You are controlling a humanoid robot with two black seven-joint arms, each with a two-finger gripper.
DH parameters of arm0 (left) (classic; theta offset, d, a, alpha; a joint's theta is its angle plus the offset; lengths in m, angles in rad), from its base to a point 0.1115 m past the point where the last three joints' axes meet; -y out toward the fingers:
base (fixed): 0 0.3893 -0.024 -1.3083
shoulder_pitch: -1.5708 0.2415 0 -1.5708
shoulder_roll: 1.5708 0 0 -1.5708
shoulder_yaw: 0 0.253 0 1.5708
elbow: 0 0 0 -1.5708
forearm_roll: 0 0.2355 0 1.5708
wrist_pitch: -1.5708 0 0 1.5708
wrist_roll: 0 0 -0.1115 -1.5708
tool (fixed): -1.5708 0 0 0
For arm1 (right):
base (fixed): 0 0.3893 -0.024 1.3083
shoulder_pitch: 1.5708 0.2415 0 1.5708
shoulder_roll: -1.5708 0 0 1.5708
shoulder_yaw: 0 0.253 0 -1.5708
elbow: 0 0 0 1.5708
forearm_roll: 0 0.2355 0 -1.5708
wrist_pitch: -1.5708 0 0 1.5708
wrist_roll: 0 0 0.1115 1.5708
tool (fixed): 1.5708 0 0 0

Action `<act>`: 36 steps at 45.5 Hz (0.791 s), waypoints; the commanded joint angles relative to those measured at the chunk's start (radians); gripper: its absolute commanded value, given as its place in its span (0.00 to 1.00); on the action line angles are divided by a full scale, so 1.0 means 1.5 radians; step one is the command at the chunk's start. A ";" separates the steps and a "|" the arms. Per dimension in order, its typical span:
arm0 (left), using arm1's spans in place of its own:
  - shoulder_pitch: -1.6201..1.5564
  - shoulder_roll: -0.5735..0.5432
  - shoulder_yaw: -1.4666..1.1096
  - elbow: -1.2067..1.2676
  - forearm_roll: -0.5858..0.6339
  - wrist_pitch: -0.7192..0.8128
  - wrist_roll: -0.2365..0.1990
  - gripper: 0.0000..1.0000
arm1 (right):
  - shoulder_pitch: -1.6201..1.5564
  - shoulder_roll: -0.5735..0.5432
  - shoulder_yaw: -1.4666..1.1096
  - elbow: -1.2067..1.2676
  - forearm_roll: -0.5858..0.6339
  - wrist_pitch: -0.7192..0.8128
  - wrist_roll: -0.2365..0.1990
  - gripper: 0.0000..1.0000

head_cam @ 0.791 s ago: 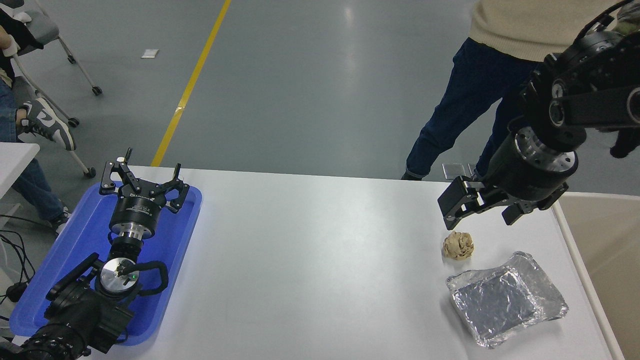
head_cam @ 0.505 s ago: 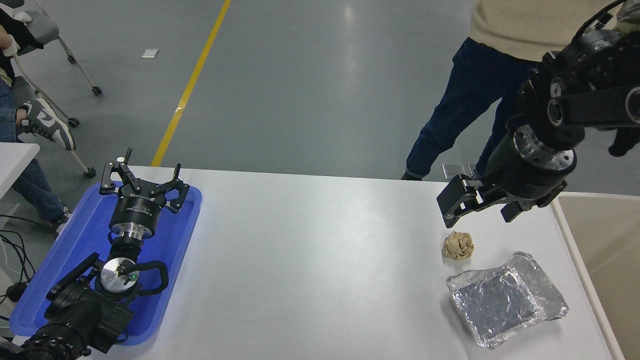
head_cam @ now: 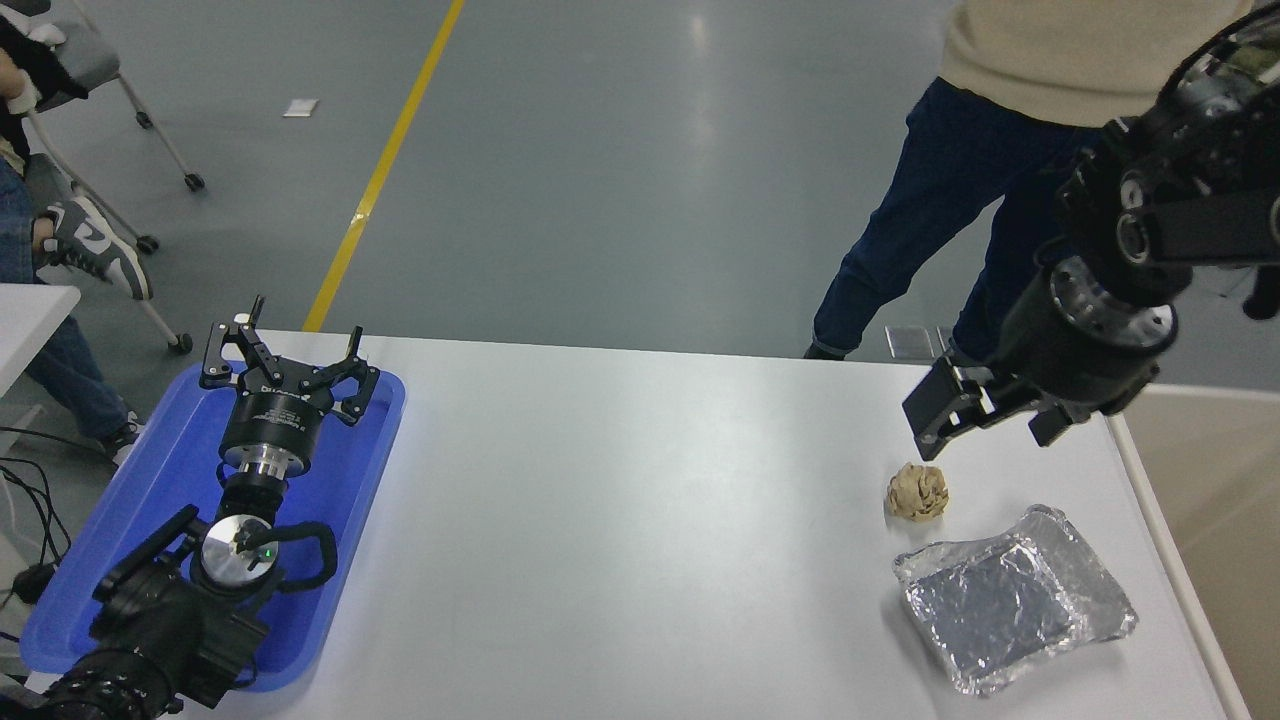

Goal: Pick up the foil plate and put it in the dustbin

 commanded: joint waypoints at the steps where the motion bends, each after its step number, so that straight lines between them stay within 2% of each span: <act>1: 0.000 0.000 0.000 0.000 0.000 0.000 0.000 1.00 | -0.085 -0.155 -0.019 -0.046 -0.130 -0.048 0.000 1.00; 9: 0.000 0.000 0.000 0.000 0.000 0.000 0.000 1.00 | -0.205 -0.257 -0.012 -0.113 -0.275 -0.139 -0.001 1.00; 16: 0.000 0.000 0.000 0.000 0.000 0.000 0.000 1.00 | -0.349 -0.318 0.069 -0.206 -0.325 -0.199 -0.001 1.00; 24: 0.000 0.000 0.000 0.000 0.000 0.000 0.000 1.00 | -0.524 -0.338 0.230 -0.303 -0.369 -0.234 -0.002 1.00; 36: 0.000 0.000 0.000 0.000 0.000 0.000 0.000 1.00 | -0.687 -0.310 0.305 -0.417 -0.400 -0.317 -0.005 1.00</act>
